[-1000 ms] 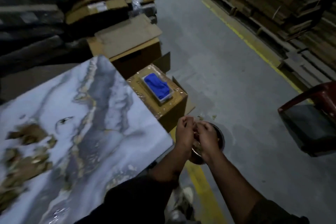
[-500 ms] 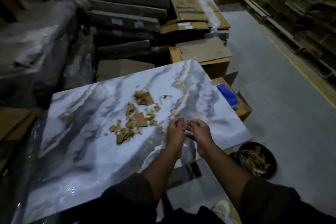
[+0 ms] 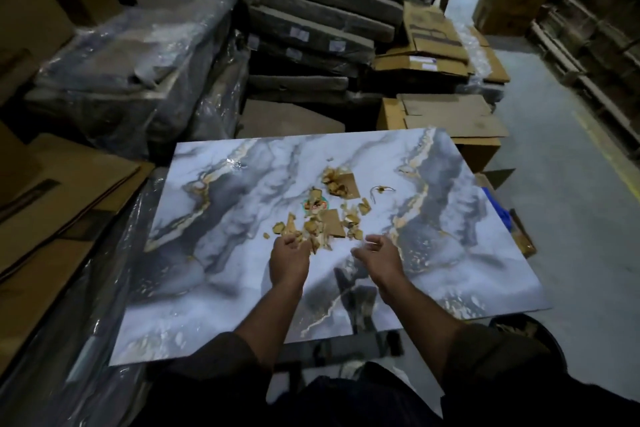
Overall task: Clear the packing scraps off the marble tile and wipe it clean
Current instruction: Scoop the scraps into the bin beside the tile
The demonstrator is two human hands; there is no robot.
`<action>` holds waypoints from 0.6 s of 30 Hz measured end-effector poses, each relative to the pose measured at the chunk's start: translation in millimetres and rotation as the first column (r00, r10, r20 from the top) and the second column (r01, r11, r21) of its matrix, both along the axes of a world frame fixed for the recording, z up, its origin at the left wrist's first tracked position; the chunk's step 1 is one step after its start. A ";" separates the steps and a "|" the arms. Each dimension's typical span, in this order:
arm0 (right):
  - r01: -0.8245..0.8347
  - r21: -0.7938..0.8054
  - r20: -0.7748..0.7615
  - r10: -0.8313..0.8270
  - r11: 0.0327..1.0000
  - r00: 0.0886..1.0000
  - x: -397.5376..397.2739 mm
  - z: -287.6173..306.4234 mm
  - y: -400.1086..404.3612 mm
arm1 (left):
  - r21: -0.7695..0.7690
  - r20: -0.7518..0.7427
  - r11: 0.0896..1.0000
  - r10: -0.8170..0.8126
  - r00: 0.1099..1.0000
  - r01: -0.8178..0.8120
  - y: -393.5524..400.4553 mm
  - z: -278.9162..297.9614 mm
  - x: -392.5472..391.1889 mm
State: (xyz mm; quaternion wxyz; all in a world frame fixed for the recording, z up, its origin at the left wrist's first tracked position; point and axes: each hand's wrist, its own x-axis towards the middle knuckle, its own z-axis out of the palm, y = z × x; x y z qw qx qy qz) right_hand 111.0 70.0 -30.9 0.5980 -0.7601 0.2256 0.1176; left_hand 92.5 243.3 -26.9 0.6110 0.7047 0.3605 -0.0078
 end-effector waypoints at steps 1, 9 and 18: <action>-0.022 -0.064 0.005 0.023 0.998 1.000 0.3 -5.7 -4.2 | 0.074 -0.043 0.997 0.018 0.999 -0.014 6.8 -6.1 0.3; -0.276 -0.528 -0.180 0.212 0.803 0.961 14.6 -37.8 -21.6 | 0.360 -0.251 0.913 -0.103 0.962 0.192 26.2 -44.3 23.2; -0.344 -0.447 0.004 0.387 0.826 0.922 68.7 -38.8 20.8 | 0.383 -0.136 0.832 -0.378 0.916 0.400 17.1 -53.7 70.7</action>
